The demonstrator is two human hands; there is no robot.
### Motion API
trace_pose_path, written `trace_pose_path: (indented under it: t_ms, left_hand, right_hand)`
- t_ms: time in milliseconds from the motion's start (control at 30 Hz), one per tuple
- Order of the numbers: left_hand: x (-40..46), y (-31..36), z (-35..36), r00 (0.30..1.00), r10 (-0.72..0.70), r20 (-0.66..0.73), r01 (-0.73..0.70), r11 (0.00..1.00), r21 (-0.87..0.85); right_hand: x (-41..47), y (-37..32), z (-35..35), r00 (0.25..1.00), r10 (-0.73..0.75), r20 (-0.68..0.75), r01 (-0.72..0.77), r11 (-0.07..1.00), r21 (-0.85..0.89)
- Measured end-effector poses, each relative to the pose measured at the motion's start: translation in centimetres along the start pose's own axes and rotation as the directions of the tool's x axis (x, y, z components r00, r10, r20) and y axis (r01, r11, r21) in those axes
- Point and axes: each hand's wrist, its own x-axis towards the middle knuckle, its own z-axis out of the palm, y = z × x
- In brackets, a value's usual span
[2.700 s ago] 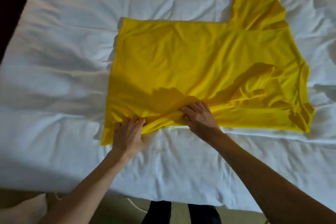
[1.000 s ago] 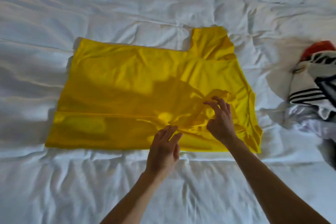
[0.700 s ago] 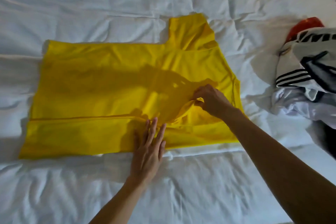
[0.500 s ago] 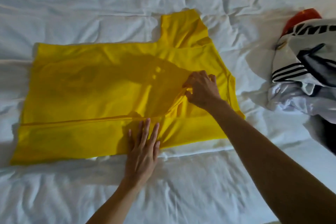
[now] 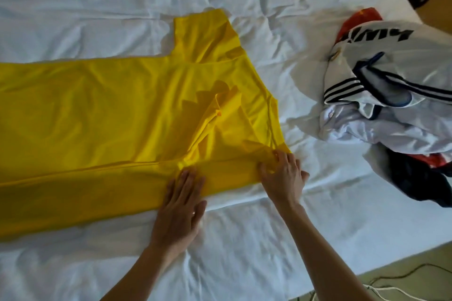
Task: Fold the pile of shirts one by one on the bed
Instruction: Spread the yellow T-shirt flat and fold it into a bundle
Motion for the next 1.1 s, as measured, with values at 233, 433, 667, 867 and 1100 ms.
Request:
trace_pose_path:
  t_ms: [233, 433, 667, 867, 1100]
  left_hand:
    - [-0.2, 0.1, 0.1, 1.0, -0.002, 0.026, 0.001, 0.998, 0.066]
    - [1.3, -0.8, -1.7, 0.975, -0.062, -0.214, 0.052, 0.997, -0.052]
    - [4.6, -4.4, -5.0, 0.934, -0.279, -0.223, 0.308, 0.945, 0.108]
    - [6.0, -6.9, -6.7, 0.923, -0.354, -0.147, 0.37, 0.924, 0.099]
    - [7.8, -6.8, -6.0, 0.907, -0.377, -0.187, 0.383, 0.924, -0.007]
  right_hand:
    - [1.9, 1.7, -1.6, 0.995, 0.032, 0.094, -0.047, 0.986, 0.161]
    - [0.1, -1.6, 0.4, 0.918, -0.325, -0.228, 0.35, 0.933, 0.078]
    - [4.2, -12.1, 1.3, 0.666, -0.727, 0.164, 0.738, 0.675, -0.007]
    - [7.7, -16.5, -0.2, 0.606, -0.713, 0.352, 0.776, 0.627, -0.068]
    - [5.2, -12.8, 1.5, 0.746, -0.665, -0.037, 0.661, 0.746, -0.08]
